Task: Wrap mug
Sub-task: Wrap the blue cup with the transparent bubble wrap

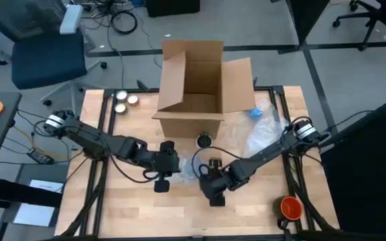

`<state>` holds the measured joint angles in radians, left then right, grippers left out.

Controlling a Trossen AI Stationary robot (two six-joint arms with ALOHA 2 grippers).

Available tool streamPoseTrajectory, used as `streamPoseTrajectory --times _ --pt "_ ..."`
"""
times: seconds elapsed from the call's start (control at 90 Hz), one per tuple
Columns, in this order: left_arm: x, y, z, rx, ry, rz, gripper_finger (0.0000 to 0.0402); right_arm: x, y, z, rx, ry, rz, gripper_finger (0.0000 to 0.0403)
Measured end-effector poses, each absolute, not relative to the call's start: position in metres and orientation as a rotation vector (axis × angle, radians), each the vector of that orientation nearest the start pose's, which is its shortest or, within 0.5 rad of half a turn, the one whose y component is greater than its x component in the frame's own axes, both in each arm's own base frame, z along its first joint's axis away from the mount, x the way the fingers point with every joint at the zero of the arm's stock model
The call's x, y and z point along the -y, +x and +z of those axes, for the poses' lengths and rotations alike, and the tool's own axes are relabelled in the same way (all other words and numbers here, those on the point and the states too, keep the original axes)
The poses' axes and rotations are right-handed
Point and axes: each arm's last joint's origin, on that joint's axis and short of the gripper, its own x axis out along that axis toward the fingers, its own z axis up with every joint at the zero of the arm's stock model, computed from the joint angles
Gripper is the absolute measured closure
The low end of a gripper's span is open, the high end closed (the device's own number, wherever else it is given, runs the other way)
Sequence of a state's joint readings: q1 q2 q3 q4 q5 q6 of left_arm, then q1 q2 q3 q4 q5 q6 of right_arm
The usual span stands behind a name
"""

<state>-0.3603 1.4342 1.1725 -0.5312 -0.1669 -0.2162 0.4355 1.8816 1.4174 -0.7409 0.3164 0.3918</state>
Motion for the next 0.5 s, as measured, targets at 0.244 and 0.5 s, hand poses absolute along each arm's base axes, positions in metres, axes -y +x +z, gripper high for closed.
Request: streamPoseTrajectory --times 0.244,0.5 --pt "0.102 0.286 0.291 -0.78 0.005 -0.099 0.0401 -0.129 0.358 0.21 -1.098 -0.139 -0.174 0.0234" --pt "0.102 0.284 0.289 -0.809 -0.005 -0.086 0.0401 -0.123 0.354 0.221 -1.19 -0.216 -0.178 0.0234"
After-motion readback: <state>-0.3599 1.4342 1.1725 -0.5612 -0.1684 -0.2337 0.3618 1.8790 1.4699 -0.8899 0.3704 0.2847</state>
